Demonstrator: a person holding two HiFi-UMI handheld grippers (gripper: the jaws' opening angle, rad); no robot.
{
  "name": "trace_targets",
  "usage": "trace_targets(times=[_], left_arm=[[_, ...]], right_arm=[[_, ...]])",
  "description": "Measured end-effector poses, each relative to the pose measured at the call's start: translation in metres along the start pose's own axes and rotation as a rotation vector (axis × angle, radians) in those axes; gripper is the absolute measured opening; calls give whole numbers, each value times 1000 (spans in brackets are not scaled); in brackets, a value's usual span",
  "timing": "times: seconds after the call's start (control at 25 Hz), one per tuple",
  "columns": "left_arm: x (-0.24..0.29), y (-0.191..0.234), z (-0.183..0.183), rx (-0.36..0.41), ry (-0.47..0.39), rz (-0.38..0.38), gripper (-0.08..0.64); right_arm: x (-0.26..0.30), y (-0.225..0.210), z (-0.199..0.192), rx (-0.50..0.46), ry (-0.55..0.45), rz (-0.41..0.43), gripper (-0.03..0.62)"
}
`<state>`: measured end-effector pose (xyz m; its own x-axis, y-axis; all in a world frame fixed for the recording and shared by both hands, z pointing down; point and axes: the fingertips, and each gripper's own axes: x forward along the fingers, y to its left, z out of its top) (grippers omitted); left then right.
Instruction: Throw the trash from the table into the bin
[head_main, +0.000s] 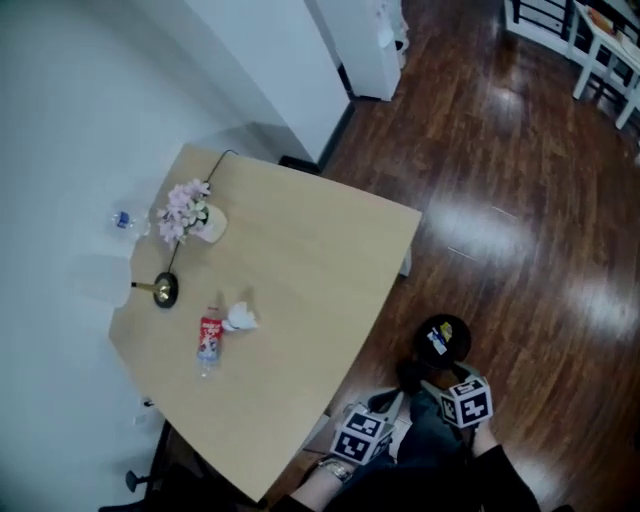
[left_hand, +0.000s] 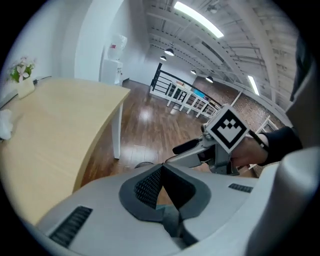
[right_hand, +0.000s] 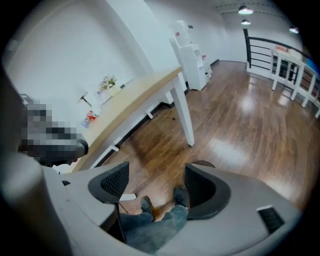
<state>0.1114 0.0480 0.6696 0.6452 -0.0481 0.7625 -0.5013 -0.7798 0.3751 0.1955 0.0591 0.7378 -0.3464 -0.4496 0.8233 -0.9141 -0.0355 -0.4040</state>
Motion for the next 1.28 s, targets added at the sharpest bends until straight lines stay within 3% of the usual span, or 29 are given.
trace_targets(times=[0.2, 0.4, 0.6, 0.88, 1.08, 1.28], left_arm=[[-52, 11, 20, -60, -96, 66, 5], [-97, 25, 2, -145, -144, 146, 2], [-147, 57, -24, -282, -238, 269, 5], [-205, 100, -63, -459, -342, 471, 5], [-234, 120, -80, -543, -410, 543, 5], [-250, 133, -91, -595, -448, 576, 5]], right_arm=[[-19, 64, 47, -130, -48, 103, 362], [-15, 127, 65, -293, -20, 208, 362], [-4, 187, 69, -487, 33, 305, 362], [17, 257, 56, -661, 120, 423, 362], [32, 300, 48, -788, 181, 481, 362], [42, 320, 48, -856, 201, 483, 362]])
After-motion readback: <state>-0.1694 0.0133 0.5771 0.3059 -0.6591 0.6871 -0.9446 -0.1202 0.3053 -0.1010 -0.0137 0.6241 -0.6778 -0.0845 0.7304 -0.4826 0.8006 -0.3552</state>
